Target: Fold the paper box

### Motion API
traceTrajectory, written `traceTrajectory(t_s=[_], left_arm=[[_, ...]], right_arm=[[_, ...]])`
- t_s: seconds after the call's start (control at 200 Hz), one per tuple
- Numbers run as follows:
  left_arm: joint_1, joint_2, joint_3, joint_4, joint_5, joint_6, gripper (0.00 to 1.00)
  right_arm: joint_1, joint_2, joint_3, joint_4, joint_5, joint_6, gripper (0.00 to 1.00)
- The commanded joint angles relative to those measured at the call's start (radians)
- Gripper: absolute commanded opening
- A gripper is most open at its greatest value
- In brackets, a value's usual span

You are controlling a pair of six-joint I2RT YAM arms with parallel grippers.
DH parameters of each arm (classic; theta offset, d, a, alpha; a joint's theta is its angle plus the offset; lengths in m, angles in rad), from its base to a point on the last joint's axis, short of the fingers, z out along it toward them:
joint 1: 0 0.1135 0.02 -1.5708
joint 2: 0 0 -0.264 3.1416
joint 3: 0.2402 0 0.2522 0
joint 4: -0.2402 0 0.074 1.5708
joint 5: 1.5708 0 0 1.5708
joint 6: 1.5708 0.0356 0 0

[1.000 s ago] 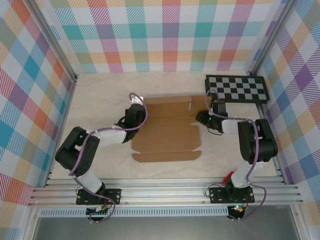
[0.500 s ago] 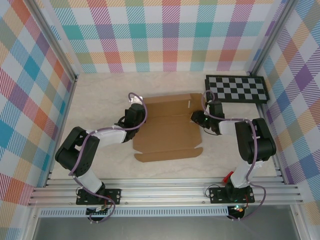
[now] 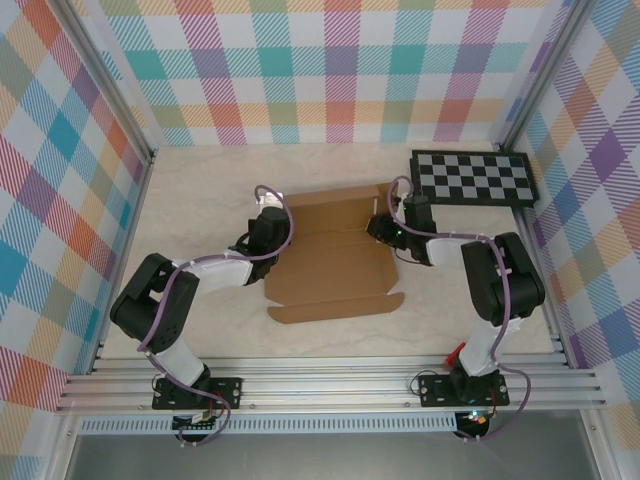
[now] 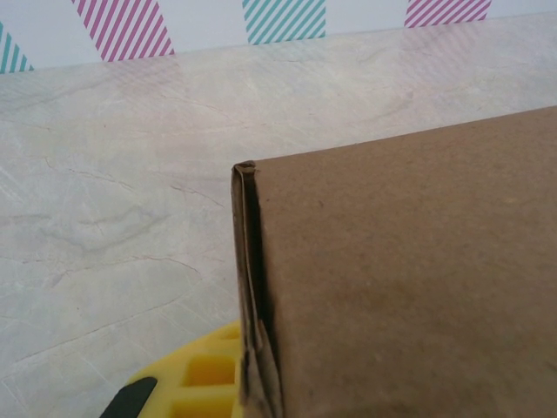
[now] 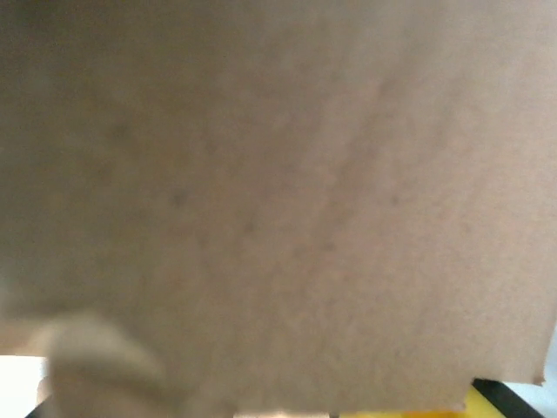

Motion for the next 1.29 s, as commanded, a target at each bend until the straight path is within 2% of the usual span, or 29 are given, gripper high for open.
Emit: traceTrajectory(t_s=[0.0, 0.505, 0.895, 1.06, 1.29], left_arm=[[-0.012, 0.012, 0.002, -0.045, 0.041, -0.015, 0.0], [-0.013, 0.009, -0.007, -0.047, 0.038, -0.041, 0.0], [-0.013, 0.003, -0.012, -0.055, 0.038, -0.069, 0.0], [-0.012, 0.008, -0.013, -0.06, 0.012, -0.067, 0.0], [0.011, 0.003, -0.018, -0.061, 0.003, -0.054, 0.0]], right_arm=[[0.036, 0.034, 0.042, 0.035, -0.012, -0.011, 0.33], [0.078, 0.081, 0.027, -0.038, 0.153, 0.074, 0.37], [0.119, 0.116, 0.027, -0.099, 0.149, 0.133, 0.39], [0.124, 0.048, -0.004, -0.101, 0.146, 0.144, 0.4], [0.083, -0.152, 0.01, -0.278, 0.115, 0.013, 0.44]])
